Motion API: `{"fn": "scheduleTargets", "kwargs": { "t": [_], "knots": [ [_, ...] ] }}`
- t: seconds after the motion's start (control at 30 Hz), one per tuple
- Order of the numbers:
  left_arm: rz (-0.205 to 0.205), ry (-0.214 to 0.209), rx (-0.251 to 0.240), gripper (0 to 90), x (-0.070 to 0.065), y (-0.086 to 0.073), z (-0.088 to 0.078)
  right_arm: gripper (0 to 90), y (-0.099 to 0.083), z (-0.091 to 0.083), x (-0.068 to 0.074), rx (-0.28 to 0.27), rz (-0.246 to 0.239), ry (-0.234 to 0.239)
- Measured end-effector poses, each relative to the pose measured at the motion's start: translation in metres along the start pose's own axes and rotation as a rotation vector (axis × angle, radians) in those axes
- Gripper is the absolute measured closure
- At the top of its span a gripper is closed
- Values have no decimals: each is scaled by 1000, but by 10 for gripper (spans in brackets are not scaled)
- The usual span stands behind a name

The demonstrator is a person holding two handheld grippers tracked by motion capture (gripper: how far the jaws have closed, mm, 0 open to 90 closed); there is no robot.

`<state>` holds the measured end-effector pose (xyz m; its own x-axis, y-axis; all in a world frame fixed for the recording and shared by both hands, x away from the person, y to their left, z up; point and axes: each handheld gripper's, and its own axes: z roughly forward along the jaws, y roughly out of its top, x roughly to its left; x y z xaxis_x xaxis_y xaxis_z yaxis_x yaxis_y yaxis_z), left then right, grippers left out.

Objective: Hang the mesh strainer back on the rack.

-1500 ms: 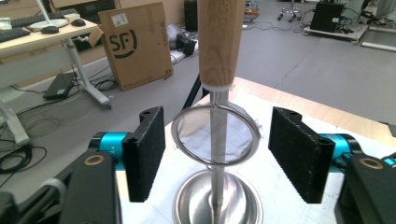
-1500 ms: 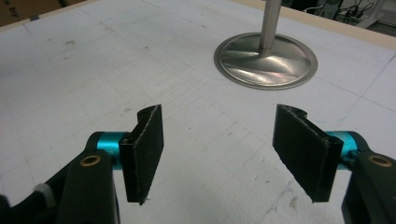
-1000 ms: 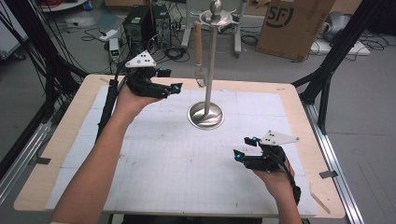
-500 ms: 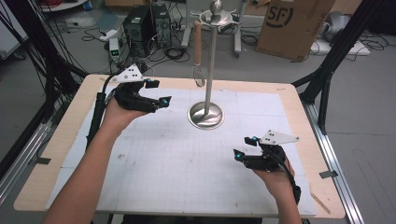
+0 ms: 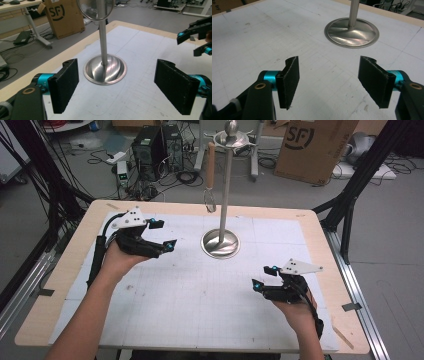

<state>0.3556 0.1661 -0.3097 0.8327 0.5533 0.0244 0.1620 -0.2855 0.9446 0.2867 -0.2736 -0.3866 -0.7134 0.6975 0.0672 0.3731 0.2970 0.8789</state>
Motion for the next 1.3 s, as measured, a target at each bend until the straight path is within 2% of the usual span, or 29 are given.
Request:
{"fn": "scheduleTargets", "kwargs": {
  "t": [0.13,0.33,0.5,0.67,0.87,1.3],
  "knots": [
    [-10,-5,-3,195,-4,-11,-4,327,0,0,0,-1,1,-3],
    [-18,24,22,188,-2,-26,-5,327,0,1,0,2,-1,0],
    [-30,30,18,185,-3,-35,-7,327,0,1,0,2,2,0],
    [-18,38,12,182,-9,-42,-9,327,-1,2,-1,4,2,1],
    [8,54,55,178,-20,-55,-6,327,-1,3,-1,3,0,1],
    [-23,36,55,174,-29,-73,-10,326,-3,3,-3,9,7,-2]
  ]
}}
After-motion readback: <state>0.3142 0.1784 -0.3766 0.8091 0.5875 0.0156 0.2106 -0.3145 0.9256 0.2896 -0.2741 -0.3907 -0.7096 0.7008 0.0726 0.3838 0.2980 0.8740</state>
